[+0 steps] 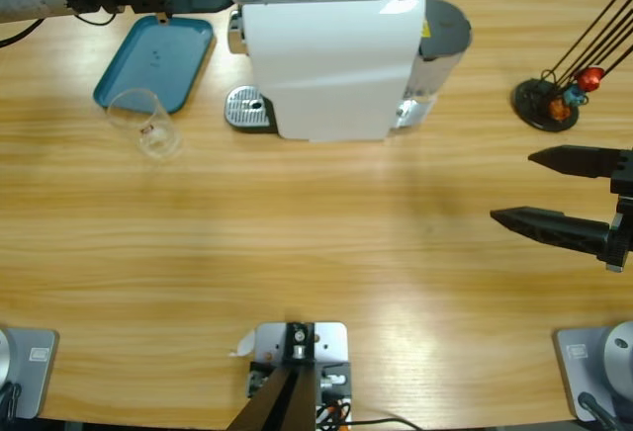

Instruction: Pour coffee

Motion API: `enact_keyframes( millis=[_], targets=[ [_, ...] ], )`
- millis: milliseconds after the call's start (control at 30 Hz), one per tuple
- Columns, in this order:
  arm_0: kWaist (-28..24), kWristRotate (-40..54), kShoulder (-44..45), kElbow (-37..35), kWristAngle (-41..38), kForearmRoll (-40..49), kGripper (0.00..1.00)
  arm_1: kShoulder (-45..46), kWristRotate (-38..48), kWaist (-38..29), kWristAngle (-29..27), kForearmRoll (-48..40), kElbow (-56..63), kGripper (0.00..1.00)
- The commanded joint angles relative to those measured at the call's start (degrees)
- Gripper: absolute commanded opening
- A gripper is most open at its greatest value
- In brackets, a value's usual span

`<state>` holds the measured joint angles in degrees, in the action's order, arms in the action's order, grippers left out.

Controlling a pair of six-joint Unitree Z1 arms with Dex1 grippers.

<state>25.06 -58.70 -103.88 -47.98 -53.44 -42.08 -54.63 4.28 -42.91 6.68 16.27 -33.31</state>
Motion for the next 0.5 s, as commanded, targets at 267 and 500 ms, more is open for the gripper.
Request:
enact_keyframes(
  millis=[267,500],
  targets=[
    [-1.5,-0.6,-3.2,0.1,-2.1,-1.4,0.000,-0.1,1.0,-0.8,-0.7,-0.8,2.1,0.835],
    [-1.2,-0.4,-3.7,0.1,-2.1,-1.6,0.000,0.0,1.0,-0.8,-0.7,-0.8,2.2,0.835]
  ],
)
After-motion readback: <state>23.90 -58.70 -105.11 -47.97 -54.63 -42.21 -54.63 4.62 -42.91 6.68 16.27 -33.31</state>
